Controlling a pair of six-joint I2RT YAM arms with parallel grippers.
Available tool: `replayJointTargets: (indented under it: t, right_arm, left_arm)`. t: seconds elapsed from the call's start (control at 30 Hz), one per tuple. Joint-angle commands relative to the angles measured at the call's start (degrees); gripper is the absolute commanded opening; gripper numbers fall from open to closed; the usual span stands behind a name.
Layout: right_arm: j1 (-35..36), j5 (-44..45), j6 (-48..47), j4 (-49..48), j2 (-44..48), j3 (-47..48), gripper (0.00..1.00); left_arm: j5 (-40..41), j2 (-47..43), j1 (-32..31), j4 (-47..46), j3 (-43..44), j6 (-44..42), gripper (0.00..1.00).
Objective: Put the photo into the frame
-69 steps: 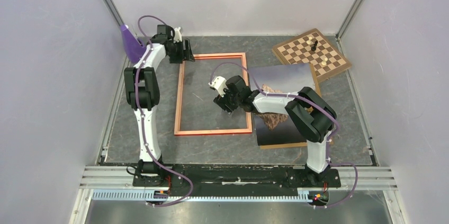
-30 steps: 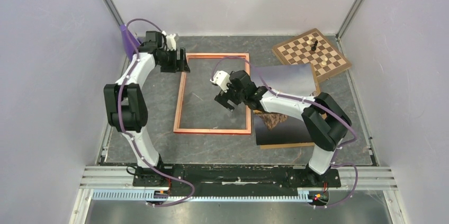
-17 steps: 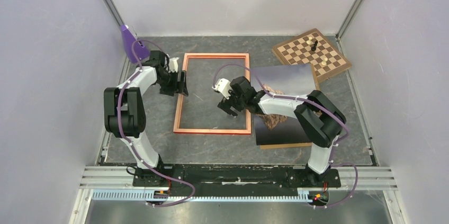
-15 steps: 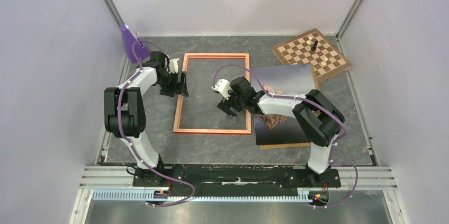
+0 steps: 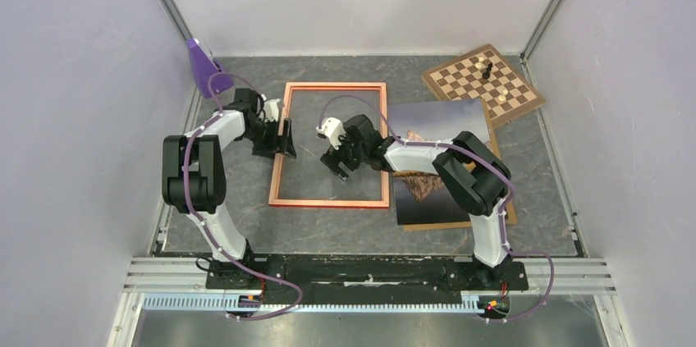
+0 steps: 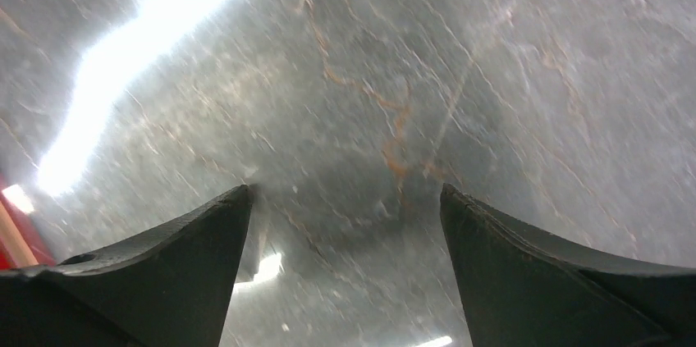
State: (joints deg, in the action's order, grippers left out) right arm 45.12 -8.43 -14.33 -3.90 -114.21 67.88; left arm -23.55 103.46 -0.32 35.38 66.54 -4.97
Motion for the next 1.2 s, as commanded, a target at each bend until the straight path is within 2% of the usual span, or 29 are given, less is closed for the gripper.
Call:
replayJointTargets:
  t: [0.0, 0.2, 0.3, 0.47, 0.7, 0.77, 0.8, 0.83, 1.17]
  right_arm:
    - [1.8, -3.3, 2.0, 3.8, -6.0, 2.8, 0.88]
    - [3.2, -7.0, 3.8, 6.9, -11.0, 9.2, 0.85]
    - [4.1, -8.5, 4.2, 7.1, -12.2, 11.4, 0.84]
    - [4.5, -11.3, 4.6, 7.6, -12.7, 14.1, 0.83]
    - [4.4, -7.8, 0.7, 8.5, -4.8, 12.0, 0.85]
    - [4.3, -6.6, -0.7, 9.1, -2.4, 11.1, 0.86]
    - [4.1, -6.0, -1.1, 9.4, -1.3, 10.8, 0.86]
    - [3.9, -5.6, -1.4, 9.6, -0.2, 10.4, 0.86]
    - [2.2, -3.0, -3.6, 9.7, 6.0, 5.7, 0.86]
  left_arm:
    - [-4.0, -1.5, 0.2, -2.5, -1.3, -0.4, 0.83]
    - [-3.7, -1.9, 0.2, -3.3, -2.7, -0.3, 0.80]
    - [-2.6, -1.7, 0.2, -3.6, -2.8, -0.3, 0.72]
    - [0.2, -1.3, 0.2, -4.0, -3.1, 0.2, 0.48]
    - [3.2, -3.5, 0.2, -5.0, -3.3, 0.6, 0.32]
    - [2.2, -4.0, 2.2, -5.0, -3.1, 0.6, 0.18]
    - [1.5, -4.2, 2.6, -4.8, -2.9, 0.5, 0.07]
    - [1.0, -4.5, 3.0, -4.7, -2.7, 0.6, 0.03]
    - [-1.5, -4.0, 5.1, -2.2, -0.4, -1.0, 0.02]
